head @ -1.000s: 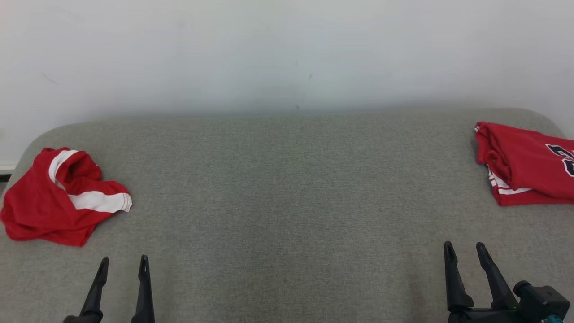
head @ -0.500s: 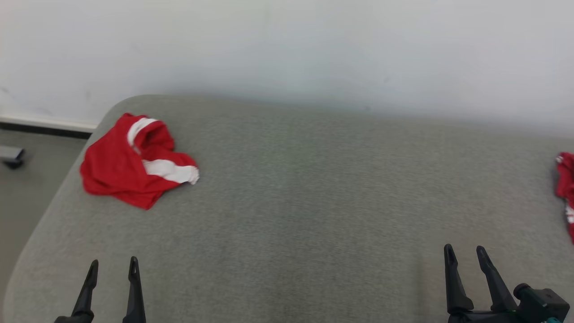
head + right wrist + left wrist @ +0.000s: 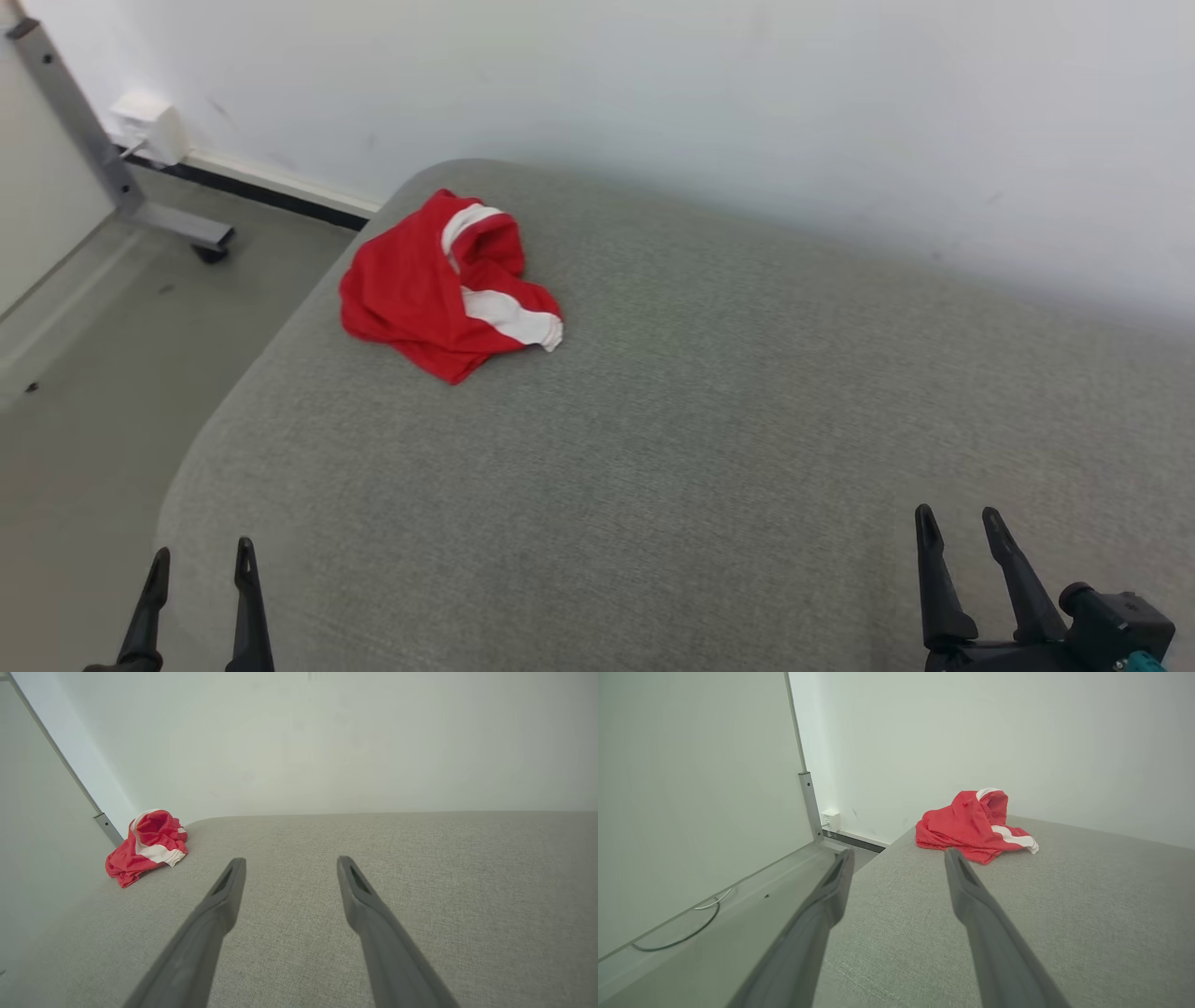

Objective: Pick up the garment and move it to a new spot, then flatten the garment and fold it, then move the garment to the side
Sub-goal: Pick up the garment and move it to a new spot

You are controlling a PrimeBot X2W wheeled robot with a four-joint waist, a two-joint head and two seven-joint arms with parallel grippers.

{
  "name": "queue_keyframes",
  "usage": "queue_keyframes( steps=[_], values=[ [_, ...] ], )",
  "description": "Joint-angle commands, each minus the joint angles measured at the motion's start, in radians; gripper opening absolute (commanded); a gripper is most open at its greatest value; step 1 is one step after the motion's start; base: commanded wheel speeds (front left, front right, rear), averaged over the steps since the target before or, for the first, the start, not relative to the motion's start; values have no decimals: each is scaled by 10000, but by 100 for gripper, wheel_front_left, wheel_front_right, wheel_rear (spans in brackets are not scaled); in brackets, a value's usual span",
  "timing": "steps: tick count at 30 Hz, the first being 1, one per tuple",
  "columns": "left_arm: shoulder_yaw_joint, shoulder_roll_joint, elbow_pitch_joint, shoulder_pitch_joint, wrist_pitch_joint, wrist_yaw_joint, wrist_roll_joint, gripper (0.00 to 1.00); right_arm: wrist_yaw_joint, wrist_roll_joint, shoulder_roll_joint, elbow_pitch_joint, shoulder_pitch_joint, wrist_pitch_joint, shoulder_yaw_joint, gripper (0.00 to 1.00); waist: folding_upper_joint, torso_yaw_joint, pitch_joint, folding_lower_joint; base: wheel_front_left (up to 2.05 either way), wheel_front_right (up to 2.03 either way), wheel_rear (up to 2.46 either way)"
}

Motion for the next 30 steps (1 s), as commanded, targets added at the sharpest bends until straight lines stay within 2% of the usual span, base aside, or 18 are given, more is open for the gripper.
queue_keyframes(
  steps=[1,9,19,24,30],
  values=[
    [64,64,2,82,-27,31,-44,100,-29,-50,-29,5,-55,-15,-10,100,-1,432,-35,0,0,0,0],
    [215,188,-33,134,-27,14,-74,100,-29,-80,-18,-21,-95,-29,19,100,-1,602,-17,0,0,0,0],
    [277,64,146,-286,-27,45,-297,100,-29,-23,-128,-76,-231,-20,56,100,-1,367,313,0,0,0,0],
    [167,116,389,-1314,-23,-21,-483,100,-29,-89,-354,-252,-491,70,-83,100,-1,40,811,0,0,0,0],
    [92,576,969,-3527,117,-109,-841,100,-30,-194,-678,-639,-1058,247,-173,100,-1,-783,1949,0,0,0,0]
  ],
)
